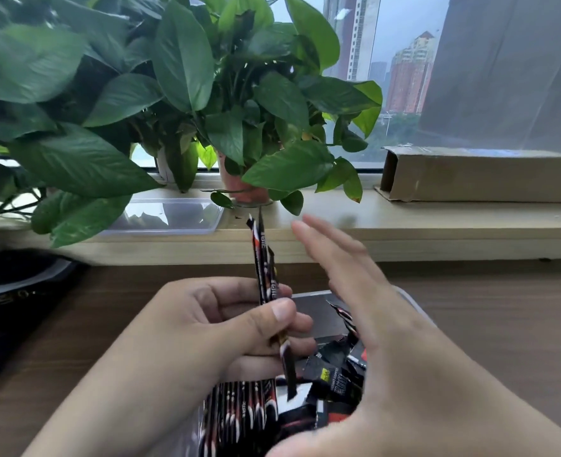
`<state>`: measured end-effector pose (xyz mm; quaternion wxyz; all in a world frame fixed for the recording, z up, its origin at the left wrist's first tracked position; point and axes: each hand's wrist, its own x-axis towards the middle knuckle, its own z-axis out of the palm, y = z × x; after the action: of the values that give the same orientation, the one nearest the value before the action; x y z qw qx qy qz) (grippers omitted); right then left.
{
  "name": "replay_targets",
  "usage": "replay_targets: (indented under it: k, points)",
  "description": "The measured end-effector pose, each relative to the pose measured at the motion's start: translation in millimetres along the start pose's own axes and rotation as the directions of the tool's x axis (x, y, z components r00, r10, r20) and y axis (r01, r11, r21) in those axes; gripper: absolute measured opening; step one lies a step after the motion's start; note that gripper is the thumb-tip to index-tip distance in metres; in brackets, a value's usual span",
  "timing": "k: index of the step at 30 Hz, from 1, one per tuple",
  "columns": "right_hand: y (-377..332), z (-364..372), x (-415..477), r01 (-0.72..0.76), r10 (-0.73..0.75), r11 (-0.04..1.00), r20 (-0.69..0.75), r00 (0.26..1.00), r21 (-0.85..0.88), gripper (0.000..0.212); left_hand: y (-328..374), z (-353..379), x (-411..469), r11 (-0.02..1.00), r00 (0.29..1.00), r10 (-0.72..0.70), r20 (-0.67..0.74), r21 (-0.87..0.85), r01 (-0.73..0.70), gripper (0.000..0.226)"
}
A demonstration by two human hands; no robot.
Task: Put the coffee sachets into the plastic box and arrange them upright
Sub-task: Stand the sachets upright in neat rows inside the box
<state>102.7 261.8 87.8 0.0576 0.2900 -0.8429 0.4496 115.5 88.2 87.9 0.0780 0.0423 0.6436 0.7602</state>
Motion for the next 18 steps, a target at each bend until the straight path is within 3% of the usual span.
replay_targets:
  k: [2,5,9,13,18]
  points:
    - [0,-1,1,0.062,-0.05,0.978,0.063,0.997,-0.2,0.106,-2,-2,-1,0.998,0.991,-0.047,0.123,0.039,0.043,0.027]
    - [-2,1,-15,0.103,-0.09,0.967,0.062,0.994,-0.233,0.126,-6,-4,-1,0.991,0.972,-0.101,0.214,0.113,0.078,0.032]
    - [8,0,-10,0.122,-0.129,0.971,-0.023,0.991,-0.206,0.124,-8,0,-3,0.992,0.961,-0.104,0.257,0.093,0.082,0.033]
    - [8,6,-10,0.12,-0.123,0.985,-0.019,0.992,-0.122,0.117,-10,2,-3,0.997,0.985,-0.07,0.157,0.022,0.068,0.025]
    - [10,4,-11,0.028,-0.027,0.993,0.015,1.0,-0.117,0.137,-8,5,-6,0.992,0.998,-0.029,0.059,0.122,0.022,0.022]
